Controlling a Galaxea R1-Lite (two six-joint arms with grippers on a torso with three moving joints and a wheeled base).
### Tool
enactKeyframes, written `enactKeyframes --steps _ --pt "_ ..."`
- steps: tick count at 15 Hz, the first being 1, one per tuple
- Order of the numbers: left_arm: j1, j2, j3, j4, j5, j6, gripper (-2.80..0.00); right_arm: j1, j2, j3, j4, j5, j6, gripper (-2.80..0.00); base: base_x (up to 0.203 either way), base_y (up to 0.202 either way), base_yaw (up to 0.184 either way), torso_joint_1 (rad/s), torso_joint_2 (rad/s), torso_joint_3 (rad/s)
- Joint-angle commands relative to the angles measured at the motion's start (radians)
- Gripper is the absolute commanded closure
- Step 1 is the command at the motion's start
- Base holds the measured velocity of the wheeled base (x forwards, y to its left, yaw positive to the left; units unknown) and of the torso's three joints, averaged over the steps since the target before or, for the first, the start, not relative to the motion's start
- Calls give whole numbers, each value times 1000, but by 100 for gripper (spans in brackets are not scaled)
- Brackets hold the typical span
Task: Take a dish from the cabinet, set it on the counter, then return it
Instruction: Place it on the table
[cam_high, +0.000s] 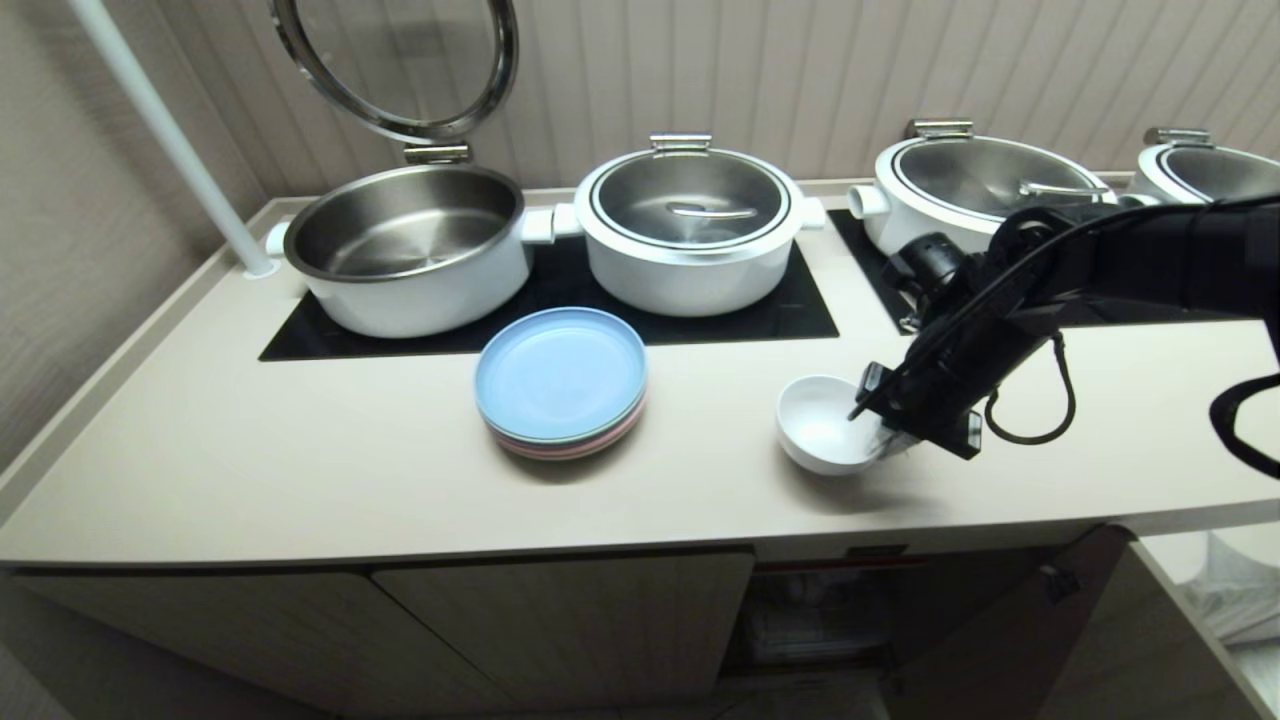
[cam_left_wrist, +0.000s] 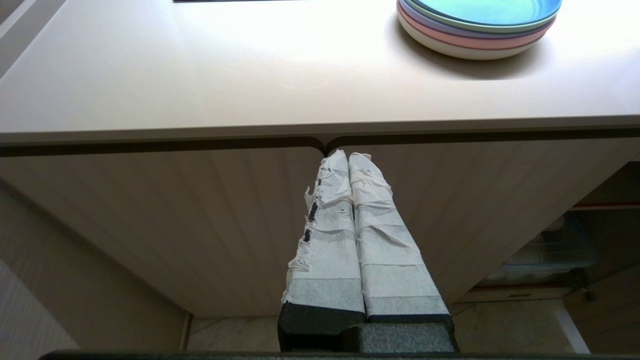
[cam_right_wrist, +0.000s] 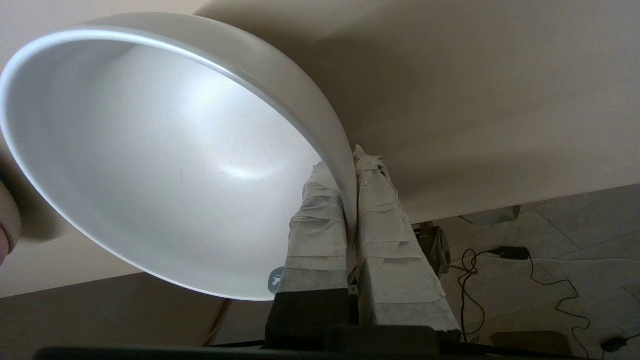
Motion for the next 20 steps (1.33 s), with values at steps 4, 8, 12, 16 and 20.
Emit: enactKeyframes --steps 4,8,12,16,20 --pt "1 0 0 -1 0 -1 0 0 0 1 -7 2 5 -280 0 0 0 0 0 0" --pt "1 0 0 -1 0 -1 0 0 3 1 -20 -1 4 -280 0 0 0 0 0 0" --pt "0 0 0 -1 0 -1 0 0 1 1 -22 -2 3 -280 0 0 0 0 0 0" --pt "1 0 0 -1 0 -1 0 2 -17 2 -35 -2 1 -280 0 0 0 0 0 0" --pt "0 0 0 -1 0 -1 0 2 -45 4 -35 -2 -2 -280 0 0 0 0 0 0"
